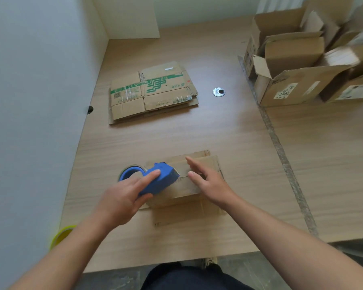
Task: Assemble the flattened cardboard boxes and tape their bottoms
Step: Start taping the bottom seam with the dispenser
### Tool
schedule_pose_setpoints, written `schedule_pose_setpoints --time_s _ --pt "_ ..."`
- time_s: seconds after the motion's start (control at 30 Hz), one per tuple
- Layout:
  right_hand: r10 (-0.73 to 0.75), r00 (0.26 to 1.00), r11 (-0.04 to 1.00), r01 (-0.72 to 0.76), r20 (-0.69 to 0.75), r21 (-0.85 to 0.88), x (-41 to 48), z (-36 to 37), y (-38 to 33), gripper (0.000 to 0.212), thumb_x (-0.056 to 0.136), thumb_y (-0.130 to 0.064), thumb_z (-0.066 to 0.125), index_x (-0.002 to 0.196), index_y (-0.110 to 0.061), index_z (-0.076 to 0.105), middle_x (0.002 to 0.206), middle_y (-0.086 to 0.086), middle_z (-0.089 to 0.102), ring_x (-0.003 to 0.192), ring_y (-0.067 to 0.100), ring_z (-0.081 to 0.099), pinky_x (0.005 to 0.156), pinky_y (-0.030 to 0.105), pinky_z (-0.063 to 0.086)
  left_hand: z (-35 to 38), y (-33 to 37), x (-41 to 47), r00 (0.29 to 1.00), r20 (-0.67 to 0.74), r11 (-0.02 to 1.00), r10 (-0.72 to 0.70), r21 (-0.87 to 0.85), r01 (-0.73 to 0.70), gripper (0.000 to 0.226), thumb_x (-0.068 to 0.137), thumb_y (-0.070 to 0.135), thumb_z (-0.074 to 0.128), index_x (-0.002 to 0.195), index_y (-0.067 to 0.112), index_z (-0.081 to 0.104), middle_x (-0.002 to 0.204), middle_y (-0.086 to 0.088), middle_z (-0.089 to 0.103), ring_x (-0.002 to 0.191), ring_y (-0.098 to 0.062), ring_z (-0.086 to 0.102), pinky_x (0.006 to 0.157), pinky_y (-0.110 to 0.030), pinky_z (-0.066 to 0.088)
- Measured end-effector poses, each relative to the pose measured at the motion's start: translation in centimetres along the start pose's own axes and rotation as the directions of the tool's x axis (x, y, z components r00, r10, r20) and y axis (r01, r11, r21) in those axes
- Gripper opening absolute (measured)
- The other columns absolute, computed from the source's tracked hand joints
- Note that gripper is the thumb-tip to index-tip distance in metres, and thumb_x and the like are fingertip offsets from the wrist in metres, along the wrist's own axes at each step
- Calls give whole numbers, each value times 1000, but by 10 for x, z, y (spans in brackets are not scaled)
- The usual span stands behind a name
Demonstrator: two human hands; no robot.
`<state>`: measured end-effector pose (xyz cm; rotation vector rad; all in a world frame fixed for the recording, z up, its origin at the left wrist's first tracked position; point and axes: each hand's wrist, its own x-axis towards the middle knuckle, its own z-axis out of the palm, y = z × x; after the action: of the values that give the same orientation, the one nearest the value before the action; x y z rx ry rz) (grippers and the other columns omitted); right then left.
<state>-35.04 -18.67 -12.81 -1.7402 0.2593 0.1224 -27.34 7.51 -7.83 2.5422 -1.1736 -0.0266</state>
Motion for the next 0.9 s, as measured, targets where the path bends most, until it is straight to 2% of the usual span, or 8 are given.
schedule_pose_setpoints --time_s 0.13,0.3,0.4,0.47,0.53,0.67,0.73,0.9 --pt "4 1000 1000 -4 24 15 1 -10 -4 43 102 -21 55 142 -37 51 138 -15 57 126 -7 51 107 18 40 10 15 17 981 71 980 179 72 -184 52 89 40 47 141 35 39 72 3 58 57 -22 57 42 -29 46" --pt "-7 995 999 11 95 -42 0 -19 -5 37 101 -17 56 138 -25 58 134 -13 59 125 -3 52 105 13 38 14 21 28 953 109 954 284 73 -292 49 91 36 47 140 32 41 70 1 55 55 -24 54 43 -32 47" --pt "-10 1000 998 11 20 -59 3 -17 -3 22 98 -15 61 118 -18 71 125 -8 64 118 5 58 103 21 44 12 21 30 938 151 943 311 77 -325 46 95 41 43 140 33 41 70 1 56 55 -23 54 43 -31 47" --pt "-20 1000 997 19 -24 -69 5 -15 -1 11 96 -13 63 99 -10 74 123 -3 65 114 7 60 102 26 45 10 21 31 938 164 946 304 63 -318 43 102 49 32 140 33 41 71 2 56 55 -22 54 45 -29 47" --pt "-15 998 998 11 -57 -61 5 -13 1 12 96 -12 64 91 -8 73 122 -3 67 113 8 61 102 28 46 9 23 33 943 172 952 286 62 -300 47 103 53 21 140 32 41 70 5 55 54 -20 54 45 -26 46" --pt "-7 992 1000 4 -128 -20 3 -14 6 14 95 -10 64 86 -5 74 119 -1 70 112 10 64 102 32 47 11 24 36 948 202 962 247 66 -265 50 93 47 42 141 34 40 67 8 53 52 -17 53 44 -23 44" --pt "-9 989 1000 7 -145 -11 2 -16 8 13 94 -9 65 86 -5 74 119 0 70 112 11 64 102 34 48 13 22 38 950 211 967 232 61 -249 54 90 45 44 142 37 38 68 10 55 54 -14 55 46 -22 43" --pt "-22 974 1000 23 -226 2 0 -24 5 13 91 -9 68 81 -11 75 110 -5 69 103 5 64 96 31 51 20 13 40 955 249 987 162 -58 -152 62 91 48 48 142 61 15 92 8 67 81 -20 66 65 -33 53"
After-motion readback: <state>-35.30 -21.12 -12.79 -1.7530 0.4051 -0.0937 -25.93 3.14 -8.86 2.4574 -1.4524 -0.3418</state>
